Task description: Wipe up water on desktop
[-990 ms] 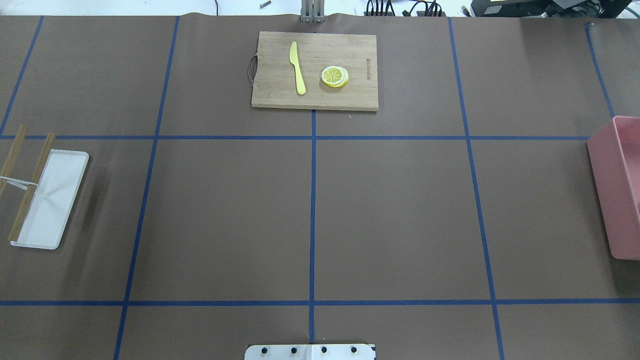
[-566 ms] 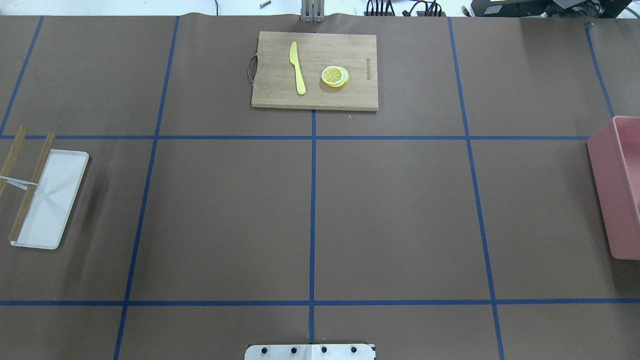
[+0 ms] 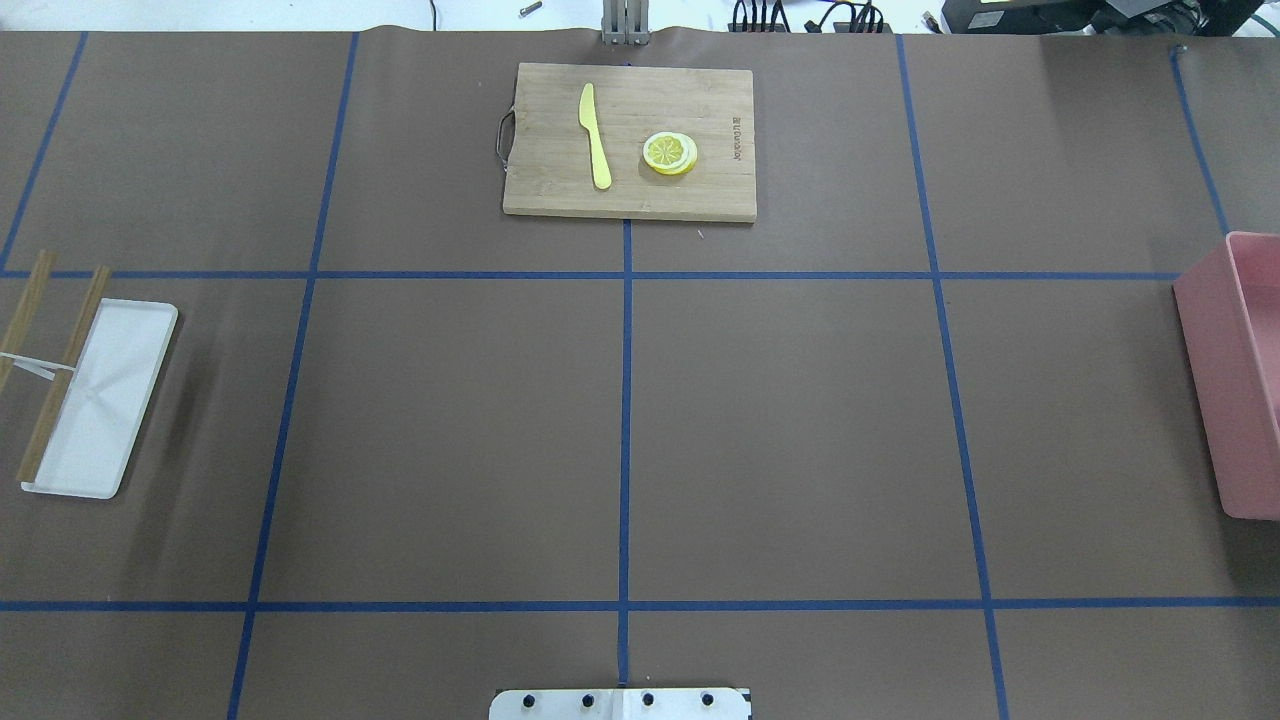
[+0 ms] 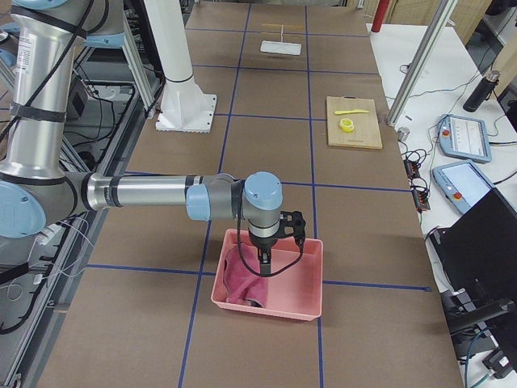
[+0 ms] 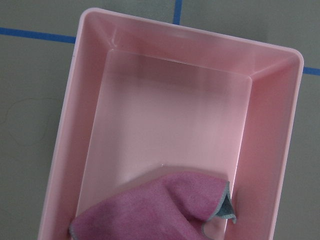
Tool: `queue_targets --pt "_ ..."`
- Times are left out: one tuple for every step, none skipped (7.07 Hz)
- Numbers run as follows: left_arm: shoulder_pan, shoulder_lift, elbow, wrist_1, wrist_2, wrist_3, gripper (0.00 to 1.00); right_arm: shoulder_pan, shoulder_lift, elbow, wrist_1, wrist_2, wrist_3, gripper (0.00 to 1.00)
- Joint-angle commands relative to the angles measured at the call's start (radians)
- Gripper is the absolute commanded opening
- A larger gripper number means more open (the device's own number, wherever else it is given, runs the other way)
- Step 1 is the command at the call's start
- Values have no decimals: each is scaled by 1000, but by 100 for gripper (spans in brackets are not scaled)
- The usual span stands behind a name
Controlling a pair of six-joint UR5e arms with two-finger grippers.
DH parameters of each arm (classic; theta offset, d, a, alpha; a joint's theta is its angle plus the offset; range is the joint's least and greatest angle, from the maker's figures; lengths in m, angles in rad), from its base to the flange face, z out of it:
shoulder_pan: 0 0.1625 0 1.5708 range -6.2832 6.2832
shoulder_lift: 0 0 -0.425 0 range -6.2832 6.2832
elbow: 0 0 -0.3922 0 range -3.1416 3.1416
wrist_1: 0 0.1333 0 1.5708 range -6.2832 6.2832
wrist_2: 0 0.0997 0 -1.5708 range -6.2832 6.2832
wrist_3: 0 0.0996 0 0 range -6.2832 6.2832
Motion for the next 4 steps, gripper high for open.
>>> queue_targets --pt "3 -1 1 -2 -1 -3 99 0 0 0 0 0 1 100" --pt "3 -1 1 -3 -5 -26 99 0 0 0 0 0 1 100" --pt "7 -1 0 -25 -5 -96 99 0 0 0 0 0 1 100" --pt "9 -1 1 -43 -2 -103 99 0 0 0 0 0 1 100"
